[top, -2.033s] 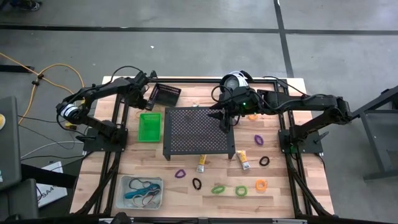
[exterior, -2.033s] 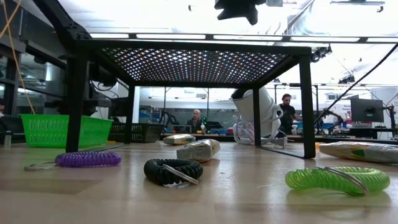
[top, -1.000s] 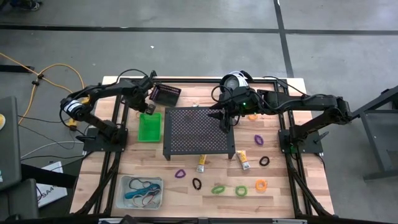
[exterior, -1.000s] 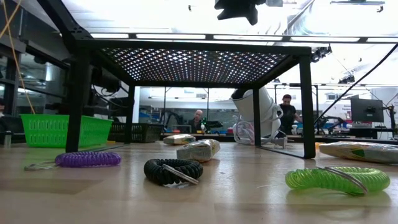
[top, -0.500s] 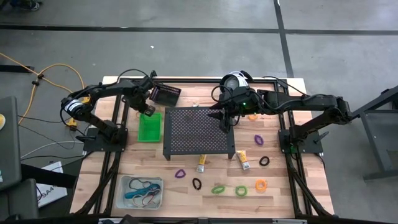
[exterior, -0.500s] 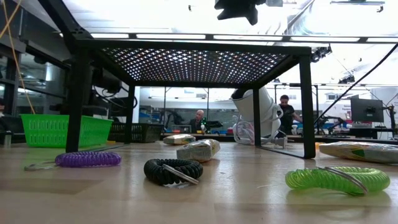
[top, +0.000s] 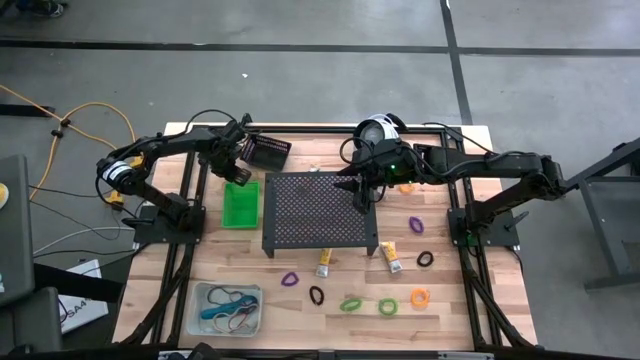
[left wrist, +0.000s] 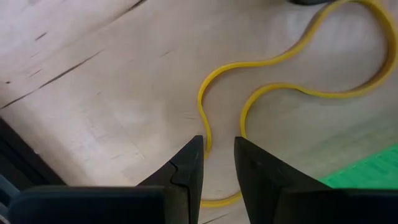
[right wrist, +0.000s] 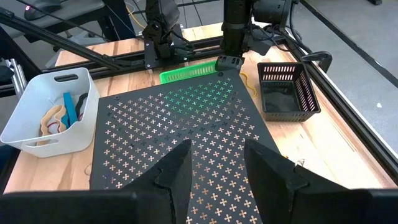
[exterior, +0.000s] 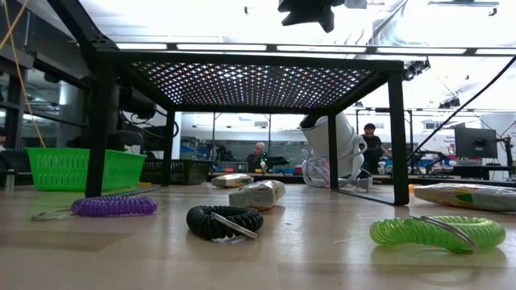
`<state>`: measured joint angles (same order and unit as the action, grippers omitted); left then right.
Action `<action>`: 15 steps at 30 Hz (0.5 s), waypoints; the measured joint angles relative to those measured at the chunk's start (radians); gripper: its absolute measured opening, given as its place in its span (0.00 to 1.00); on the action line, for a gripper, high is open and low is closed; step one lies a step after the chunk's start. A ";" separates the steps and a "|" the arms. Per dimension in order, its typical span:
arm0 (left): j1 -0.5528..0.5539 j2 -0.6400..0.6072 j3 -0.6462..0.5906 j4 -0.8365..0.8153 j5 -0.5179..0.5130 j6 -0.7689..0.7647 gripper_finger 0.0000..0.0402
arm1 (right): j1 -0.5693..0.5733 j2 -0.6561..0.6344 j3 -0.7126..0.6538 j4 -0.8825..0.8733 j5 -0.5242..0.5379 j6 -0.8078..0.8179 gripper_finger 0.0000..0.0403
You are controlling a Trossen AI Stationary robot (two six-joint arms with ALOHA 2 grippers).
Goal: Pick & Place Office Desk Supplies
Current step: Put the yellow rubber band into the white bin
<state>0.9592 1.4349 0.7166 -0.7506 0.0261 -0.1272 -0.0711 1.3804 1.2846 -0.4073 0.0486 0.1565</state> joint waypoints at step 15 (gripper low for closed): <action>0.000 0.000 0.000 0.007 0.005 -0.009 0.21 | 0.000 0.000 0.000 0.000 0.000 0.000 0.33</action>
<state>0.9592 1.4349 0.7168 -0.7440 0.0313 -0.1357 -0.0711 1.3804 1.2843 -0.4076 0.0486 0.1565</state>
